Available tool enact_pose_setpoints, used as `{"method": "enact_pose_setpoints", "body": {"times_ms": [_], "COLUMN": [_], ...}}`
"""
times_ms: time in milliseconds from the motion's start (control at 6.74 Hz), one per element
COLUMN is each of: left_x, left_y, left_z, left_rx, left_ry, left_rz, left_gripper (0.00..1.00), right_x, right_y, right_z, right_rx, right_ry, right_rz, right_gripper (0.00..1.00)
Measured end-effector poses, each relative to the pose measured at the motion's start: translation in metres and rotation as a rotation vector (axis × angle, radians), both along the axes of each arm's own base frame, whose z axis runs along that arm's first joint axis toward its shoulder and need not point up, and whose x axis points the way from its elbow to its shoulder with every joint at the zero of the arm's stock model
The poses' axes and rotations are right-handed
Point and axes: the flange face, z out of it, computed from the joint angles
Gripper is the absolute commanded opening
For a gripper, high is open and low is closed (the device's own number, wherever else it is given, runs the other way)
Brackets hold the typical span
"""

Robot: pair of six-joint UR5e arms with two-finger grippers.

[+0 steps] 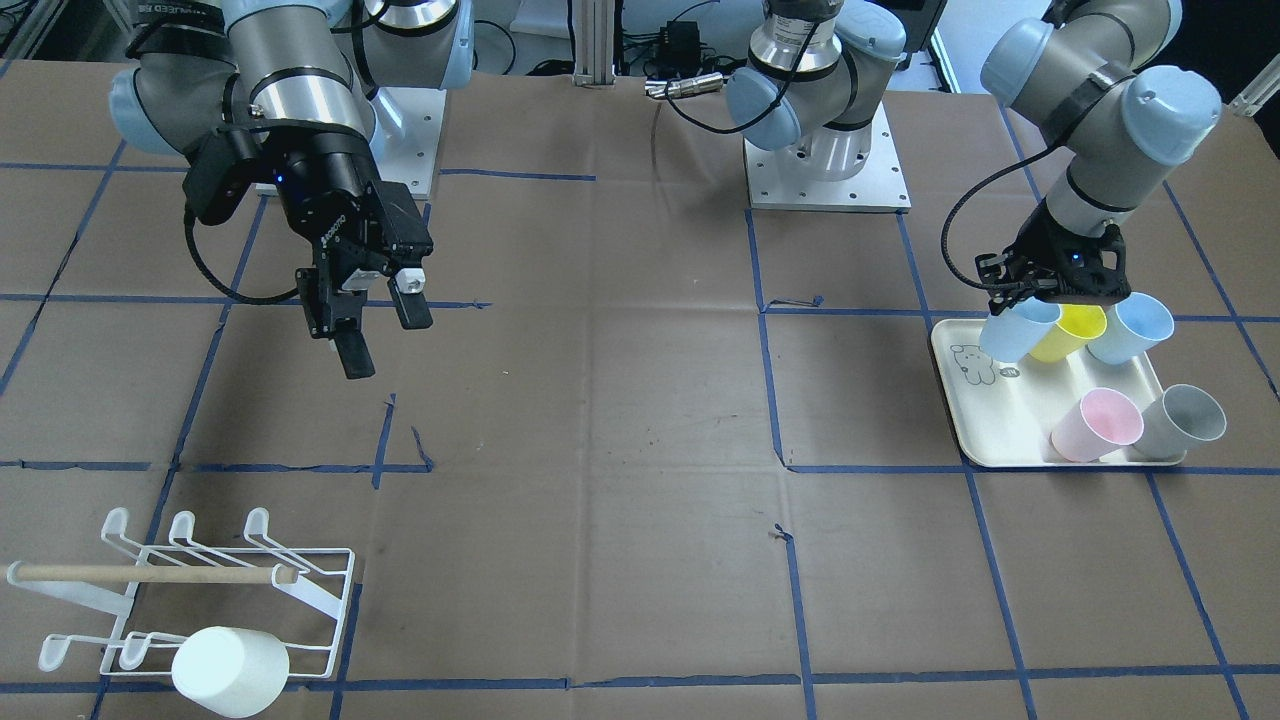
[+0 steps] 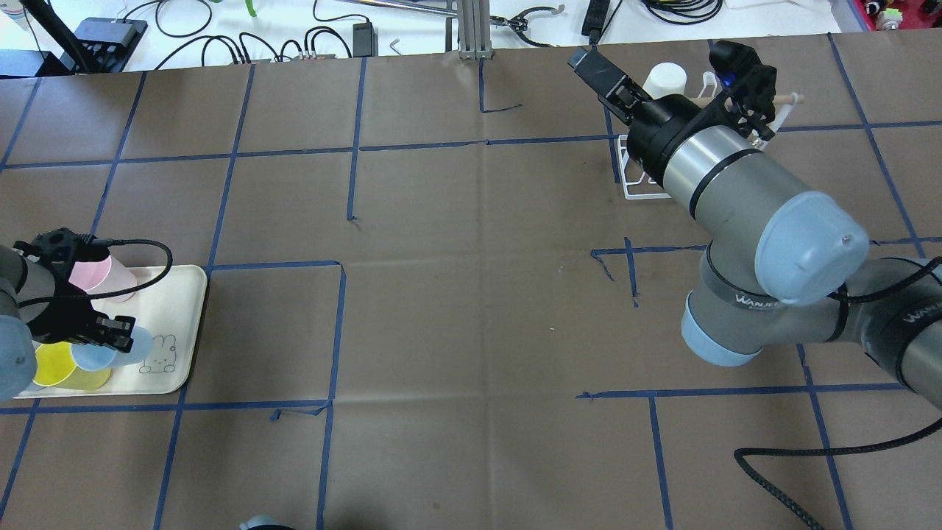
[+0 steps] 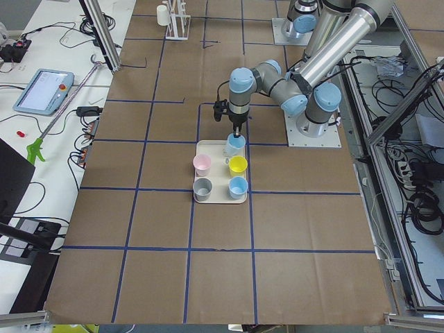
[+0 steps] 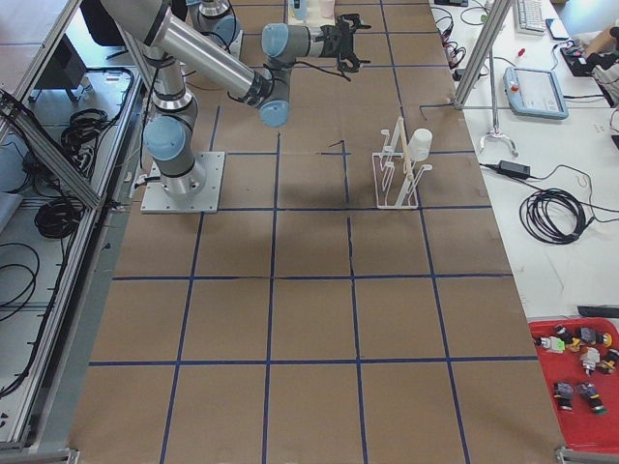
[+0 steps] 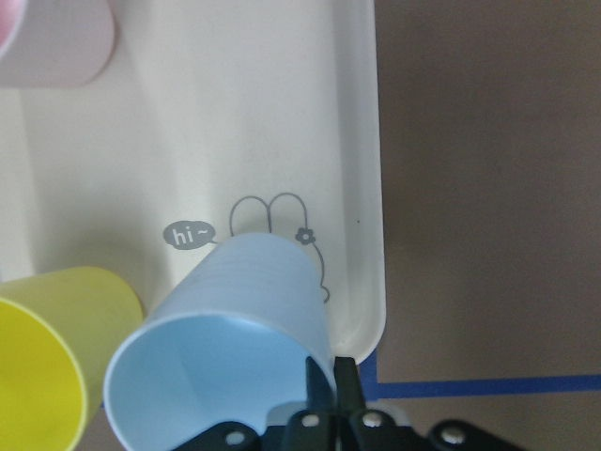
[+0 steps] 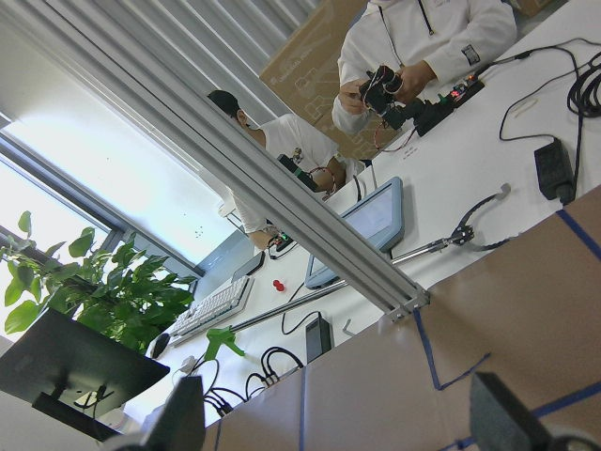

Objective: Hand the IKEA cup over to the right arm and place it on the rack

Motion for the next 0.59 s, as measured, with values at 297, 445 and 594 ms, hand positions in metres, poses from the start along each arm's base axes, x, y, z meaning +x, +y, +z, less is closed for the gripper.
{"method": "enact_pose_setpoints", "body": {"times_ms": [297, 445, 594], "left_x": [0.006, 0.0, -0.009], "left_y": [-0.035, -0.058, -0.088], "left_z": [0.077, 0.118, 0.156], "left_rx": [-0.023, -0.042, -0.054], "left_ry": [0.015, 0.043, 0.058], "left_rz": [-0.014, -0.021, -0.039], "left_gripper": [0.0, 0.0, 0.0], "right_x": [0.014, 0.02, 0.023], "right_y": [0.02, 0.029, 0.036], "right_z": [-0.003, -0.006, -0.008], "right_rx": [0.082, 0.115, 0.132], "right_ry": [-0.211, -0.301, -0.382], "right_rz": [-0.01, -0.019, -0.03], "right_gripper": [1.0, 1.0, 1.0]}}
